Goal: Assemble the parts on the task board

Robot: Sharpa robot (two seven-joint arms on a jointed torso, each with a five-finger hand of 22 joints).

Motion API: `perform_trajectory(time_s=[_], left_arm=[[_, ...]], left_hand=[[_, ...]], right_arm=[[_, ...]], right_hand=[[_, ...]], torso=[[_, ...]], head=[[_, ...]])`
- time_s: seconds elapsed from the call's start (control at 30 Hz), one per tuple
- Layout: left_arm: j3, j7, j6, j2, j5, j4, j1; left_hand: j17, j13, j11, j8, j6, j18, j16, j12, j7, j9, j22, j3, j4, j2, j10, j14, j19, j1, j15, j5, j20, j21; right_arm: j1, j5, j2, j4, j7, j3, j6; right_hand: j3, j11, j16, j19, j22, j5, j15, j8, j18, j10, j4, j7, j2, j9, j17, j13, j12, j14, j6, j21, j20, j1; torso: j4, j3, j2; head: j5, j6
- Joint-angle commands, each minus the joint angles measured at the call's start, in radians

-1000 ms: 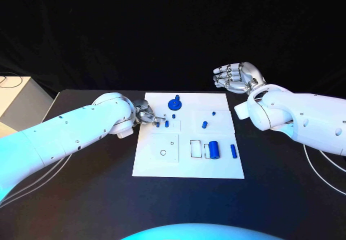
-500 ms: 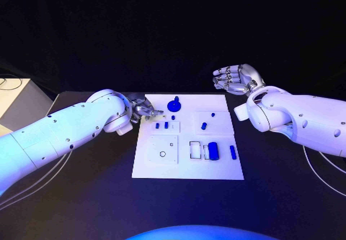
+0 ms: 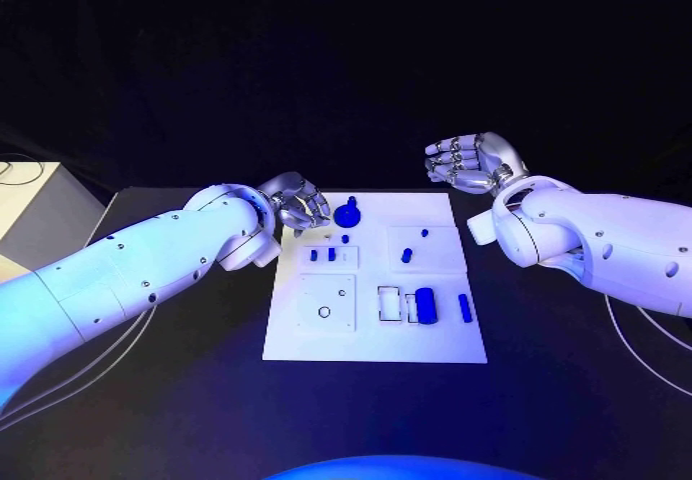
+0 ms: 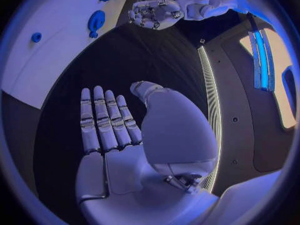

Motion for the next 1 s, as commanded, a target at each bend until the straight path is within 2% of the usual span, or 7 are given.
perform_trajectory(time_s=[0.03,0.23,0.33,0.4,0.6,0.83,1.0], left_arm=[[-0.014,0.152,-0.028,0.021,-0.153,-0.016,0.000],[-0.049,0.222,-0.033,0.066,-0.326,-0.069,0.000],[-0.059,0.238,-0.030,0.087,-0.384,-0.097,0.000],[-0.064,0.244,-0.030,0.099,-0.417,-0.112,0.000],[-0.070,0.249,-0.031,0.118,-0.464,-0.135,0.001],[-0.071,0.226,0.006,0.127,-0.481,-0.143,0.002],[-0.071,0.208,0.031,0.133,-0.488,-0.148,0.002]], left_hand=[[-0.057,-0.042,0.003,-0.007,0.012,0.016,-0.031,-0.031,-0.002,-0.040,-0.024,0.046,-0.039,-0.025,-0.016,-0.056,-0.048,0.004,0.003,0.000,0.004,-0.027],[-0.124,-0.110,0.010,-0.036,0.027,0.017,-0.053,-0.091,-0.004,-0.108,-0.002,0.068,-0.080,-0.050,-0.027,-0.103,-0.073,-0.019,0.008,-0.001,0.009,-0.011],[-0.147,-0.139,0.016,-0.049,0.031,0.017,-0.055,-0.120,-0.006,-0.133,0.004,0.070,-0.088,-0.060,-0.035,-0.110,-0.077,-0.036,0.013,-0.002,0.013,-0.007],[-0.136,-0.153,0.018,-0.060,0.028,0.014,-0.037,-0.131,-0.008,-0.148,0.018,0.069,-0.094,-0.065,-0.032,-0.095,-0.066,-0.044,0.015,-0.002,0.016,0.006],[-0.113,-0.175,0.021,-0.069,0.042,0.005,0.004,-0.146,-0.012,-0.171,0.062,0.070,-0.104,-0.066,-0.037,-0.064,-0.027,-0.053,0.018,-0.002,0.019,0.048],[-0.080,-0.196,0.025,-0.082,0.059,-0.011,0.058,-0.157,-0.010,-0.197,0.132,0.074,-0.113,-0.066,-0.038,-0.024,0.036,-0.066,0.022,-0.002,0.023,0.117],[-0.091,-0.204,0.027,-0.083,0.069,-0.013,0.065,-0.163,-0.013,-0.204,0.142,0.075,-0.116,-0.065,-0.048,-0.028,0.042,-0.071,0.024,-0.002,0.025,0.128]], right_arm=[[0.000,-0.003,0.001,0.001,0.009,0.000,0.010],[0.000,-0.003,0.001,0.001,0.008,0.000,0.010],[0.000,-0.003,0.002,0.002,0.008,0.000,0.010],[0.000,-0.003,0.002,0.003,0.008,0.000,0.010],[0.000,-0.003,0.002,0.005,0.008,0.000,0.009],[0.000,-0.003,0.001,0.008,0.008,0.000,0.008],[0.000,-0.003,0.002,0.009,0.008,0.000,0.008]], right_hand=[[-0.004,0.002,-0.007,-0.007,-0.001,0.005,0.006,-0.004,0.007,0.007,-0.001,0.074,-0.002,-0.001,-0.001,0.000,-0.004,0.002,0.006,-0.004,0.001,-0.006],[-0.004,0.002,-0.007,-0.007,-0.001,0.005,0.006,-0.004,0.007,0.007,-0.001,0.074,-0.002,-0.001,-0.001,0.000,-0.004,0.002,0.006,-0.004,0.001,-0.006],[-0.004,0.002,-0.007,-0.007,-0.001,0.005,0.006,-0.004,0.007,0.007,-0.001,0.074,-0.002,-0.001,-0.001,0.000,-0.004,0.002,0.006,-0.004,0.001,-0.006],[-0.004,0.002,-0.007,-0.008,-0.002,0.005,0.006,-0.004,0.007,0.007,-0.002,0.074,-0.002,-0.002,-0.002,0.000,-0.004,0.002,0.007,-0.004,0.001,-0.005],[-0.004,0.002,-0.007,-0.008,-0.002,0.005,0.006,-0.004,0.007,0.007,-0.002,0.074,-0.002,-0.002,-0.002,0.000,-0.004,0.002,0.007,-0.004,0.001,-0.005],[-0.004,0.002,-0.007,-0.008,-0.002,0.005,0.006,-0.004,0.007,0.007,-0.002,0.074,-0.002,-0.002,-0.002,0.000,-0.004,0.002,0.007,-0.004,0.001,-0.005],[-0.004,0.002,-0.007,-0.008,-0.002,0.005,0.006,-0.004,0.007,0.007,-0.002,0.074,-0.002,-0.002,-0.002,0.000,-0.004,0.002,0.007,-0.004,0.001,-0.005]], torso=[[-0.0009,-0.0016,0.002],[-0.0010,-0.0015,0.003],[-0.0021,-0.0013,0.004],[-0.0025,-0.0018,0.005],[-0.0022,-0.0014,0.005],[-0.0018,-0.0014,0.004],[-0.0012,-0.0021,0.003]], head=[[-0.001,0.007],[-0.004,0.014],[-0.006,0.016],[-0.008,0.016],[-0.010,0.016],[-0.013,0.014],[-0.013,0.012]])
